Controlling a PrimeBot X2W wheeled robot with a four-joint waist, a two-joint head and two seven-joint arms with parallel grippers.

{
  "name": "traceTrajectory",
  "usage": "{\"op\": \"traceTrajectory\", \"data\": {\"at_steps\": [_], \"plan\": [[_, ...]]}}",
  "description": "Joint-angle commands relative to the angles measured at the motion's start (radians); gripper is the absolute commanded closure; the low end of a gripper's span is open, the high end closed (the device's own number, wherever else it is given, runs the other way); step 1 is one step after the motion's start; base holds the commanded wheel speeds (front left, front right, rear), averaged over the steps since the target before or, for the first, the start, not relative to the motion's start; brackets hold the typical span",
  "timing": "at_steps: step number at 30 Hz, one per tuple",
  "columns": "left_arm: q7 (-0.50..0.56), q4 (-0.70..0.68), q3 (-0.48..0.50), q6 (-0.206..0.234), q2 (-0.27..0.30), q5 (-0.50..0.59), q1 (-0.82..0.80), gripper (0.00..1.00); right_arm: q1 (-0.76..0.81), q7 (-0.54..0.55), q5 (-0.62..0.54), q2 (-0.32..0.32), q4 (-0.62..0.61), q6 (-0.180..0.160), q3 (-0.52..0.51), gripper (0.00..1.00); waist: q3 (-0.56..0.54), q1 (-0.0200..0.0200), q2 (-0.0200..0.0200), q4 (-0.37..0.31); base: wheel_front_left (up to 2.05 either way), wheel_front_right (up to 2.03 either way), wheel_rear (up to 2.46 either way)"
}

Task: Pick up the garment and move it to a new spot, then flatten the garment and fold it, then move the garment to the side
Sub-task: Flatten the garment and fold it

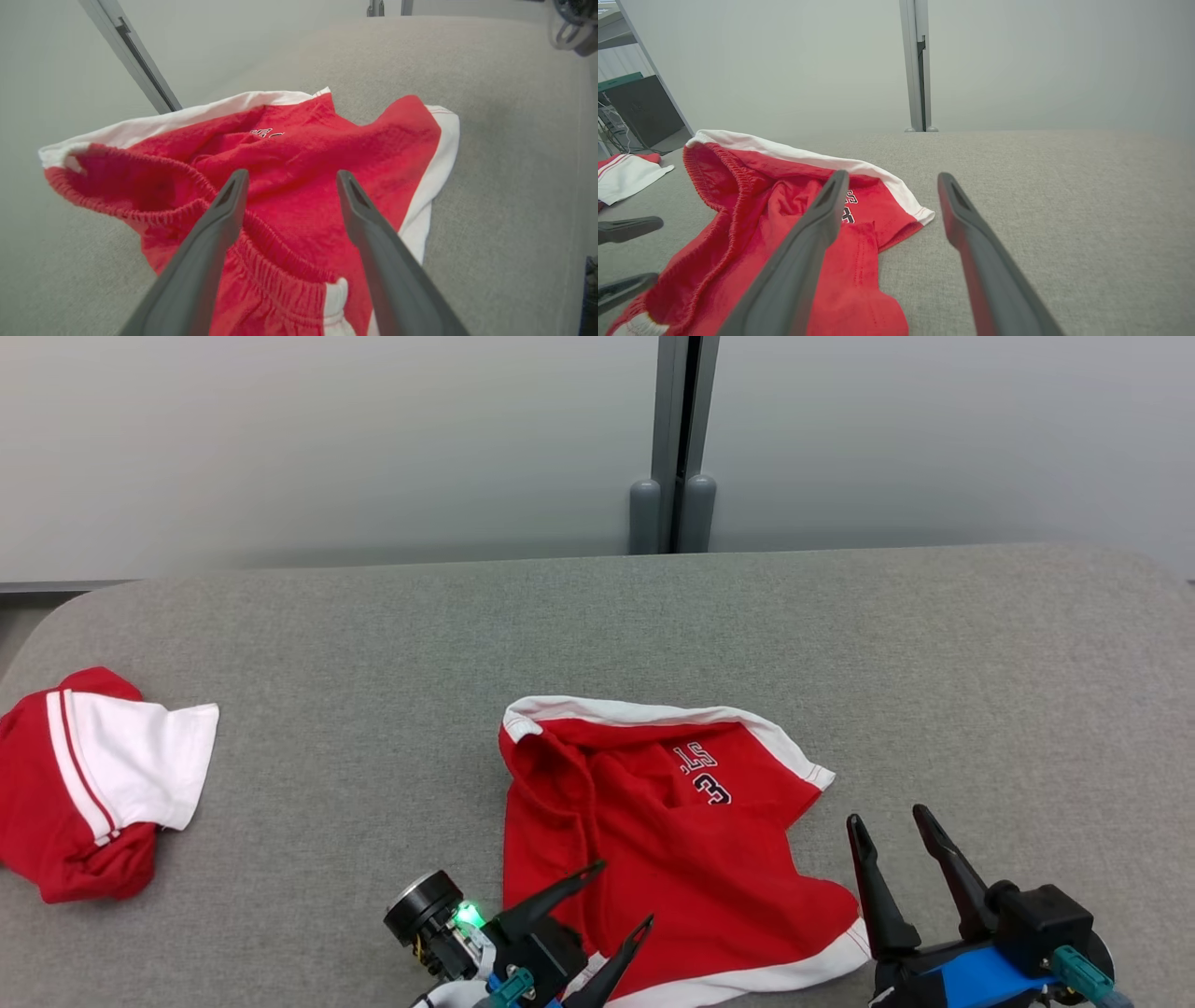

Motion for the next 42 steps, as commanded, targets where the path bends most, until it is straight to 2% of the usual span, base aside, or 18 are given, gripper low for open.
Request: {"op": "traceTrajectory", "data": {"at_steps": [1,10,14,20,21,22,23,33,42], "plan": [[0.023,0.029,-0.052,-0.001,0.023,-0.024,-0.043,0.00,0.007,-0.005,-0.002,-0.001,0.003,0.000,-0.001,0.00,0.000,0.0000,0.0000,-0.012,0.00,0.00,0.00],[0.124,0.143,-0.245,-0.001,0.071,-0.141,-0.124,0.00,0.021,-0.005,0.004,-0.001,0.011,0.000,-0.009,0.00,0.004,0.0000,0.0000,-0.043,0.00,0.00,0.00],[0.162,0.162,-0.290,-0.001,0.096,-0.171,-0.124,0.00,0.029,-0.005,-0.001,-0.001,0.011,0.000,-0.017,0.00,-0.003,0.0000,0.0000,-0.044,0.00,0.00,0.00],[0.188,0.148,-0.306,-0.001,0.124,-0.215,-0.104,0.00,0.032,-0.005,-0.006,-0.001,0.009,0.000,-0.027,0.00,-0.010,0.0000,0.0000,-0.039,0.00,0.00,0.00],[0.192,0.141,-0.298,-0.001,0.127,-0.239,-0.097,0.77,0.033,-0.005,-0.006,-0.001,0.007,0.000,-0.027,0.00,-0.014,0.0000,0.0000,-0.036,0.00,0.00,0.00],[0.192,0.141,-0.298,-0.001,0.127,-0.239,-0.097,0.77,0.033,-0.005,-0.006,-0.001,0.007,0.000,-0.027,0.00,-0.014,0.0000,0.0000,-0.036,0.00,0.00,0.00],[0.194,0.140,-0.294,-0.001,0.129,-0.246,-0.095,1.00,0.034,-0.005,-0.006,-0.001,0.008,0.000,-0.024,0.00,-0.015,0.0000,0.0000,-0.035,0.00,0.00,0.00],[0.087,0.102,-0.174,0.065,0.139,-0.355,-0.062,1.00,0.051,-0.005,0.003,-0.001,0.014,0.000,-0.037,0.00,-0.024,0.0000,0.0000,0.029,0.00,0.00,0.00],[0.028,0.092,-0.109,0.115,0.166,-0.449,0.056,1.00,0.050,-0.005,0.008,-0.001,0.040,0.000,-0.029,0.00,-0.029,0.0000,0.0000,0.077,0.00,0.00,0.00]]}}
